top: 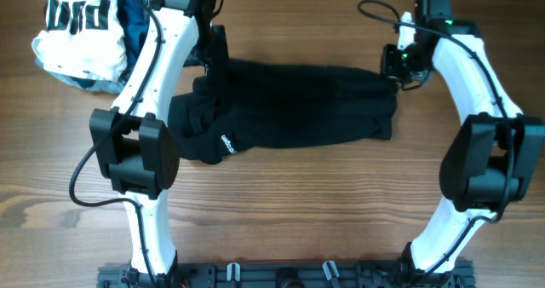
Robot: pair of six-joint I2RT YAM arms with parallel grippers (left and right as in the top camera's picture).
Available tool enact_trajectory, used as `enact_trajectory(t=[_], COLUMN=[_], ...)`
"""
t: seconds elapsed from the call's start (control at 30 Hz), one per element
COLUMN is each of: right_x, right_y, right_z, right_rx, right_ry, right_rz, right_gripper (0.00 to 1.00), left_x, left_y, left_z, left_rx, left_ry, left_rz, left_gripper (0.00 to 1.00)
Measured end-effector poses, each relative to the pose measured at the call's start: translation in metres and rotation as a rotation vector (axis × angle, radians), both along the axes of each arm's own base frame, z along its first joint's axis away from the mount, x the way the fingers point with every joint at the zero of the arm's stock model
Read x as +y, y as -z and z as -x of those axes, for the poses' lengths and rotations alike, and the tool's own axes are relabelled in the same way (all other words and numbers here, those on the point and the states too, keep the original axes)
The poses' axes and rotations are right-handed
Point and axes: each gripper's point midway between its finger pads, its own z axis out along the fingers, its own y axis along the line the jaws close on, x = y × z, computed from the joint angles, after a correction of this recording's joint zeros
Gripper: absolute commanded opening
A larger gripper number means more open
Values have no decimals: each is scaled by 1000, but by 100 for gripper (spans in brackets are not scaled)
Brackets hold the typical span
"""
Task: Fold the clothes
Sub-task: 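Fold the shirt's right end leftward with the right gripper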
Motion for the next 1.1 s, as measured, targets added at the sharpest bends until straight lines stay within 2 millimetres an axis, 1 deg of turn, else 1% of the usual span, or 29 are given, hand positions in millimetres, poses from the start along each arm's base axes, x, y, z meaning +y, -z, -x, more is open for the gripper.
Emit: enact_trajectory(t=[0.13, 0.3, 0.43, 0.5, 0.53, 0.57, 0.6, 0.63, 0.67, 0.7, 0.77, 0.8, 0.87, 0.97, 1.03, 1.1], right_x=[-5, -1, 0, 0, 0, 0, 0, 1, 1, 1, 1, 1, -2, -5, -6, -5], right_y=[1, 0, 1, 2, 2, 2, 3, 3, 3, 3, 3, 3, 4, 8, 16, 28], right_z=[7, 9, 18, 22, 25, 28, 30, 33, 35, 38, 42, 42, 42, 35, 33, 38], right_rx=[29, 37, 73, 90, 101, 114, 124, 135, 146, 157, 172, 174, 171, 138, 118, 122], right_ry=[14, 9, 10, 10, 10, 9, 10, 9, 10, 9, 9, 8, -2, -9, -16, -30], right_rz=[-12, -26, -29, -31, -31, -32, -32, -33, -34, -35, -34, -31, -14, 2, 7, -3], right_gripper=[4, 4, 4, 4, 4, 7, 28, 61, 78, 88, 97, 99, 100, 100, 100, 99], left_x=[3, 8, 10, 12, 13, 14, 14, 15, 15, 15, 15, 15, 15, 14, 14, 13], left_y=[7, 34, 60, 69, 73, 77, 79, 80, 81, 81, 81, 81, 81, 82, 83, 84], left_z=[19, 50, 81, 93, 99, 104, 108, 110, 111, 111, 111, 111, 110, 107, 105, 103], left_rx=[81, 214, 339, 382, 403, 422, 436, 444, 447, 446, 446, 446, 444, 431, 421, 413], left_ry=[4, -1, -6, -8, -8, -9, -10, -7, -12, -12, -12, -16, -17, -16, -15, -15], left_rz=[-11, -29, -29, -32, -34, -37, -40, -41, -43, -43, -43, -43, -42, -39, -37, -36], left_gripper=[4, 4, 4, 4, 19, 41, 66, 92, 100, 100, 100, 100, 100, 100, 100, 100])
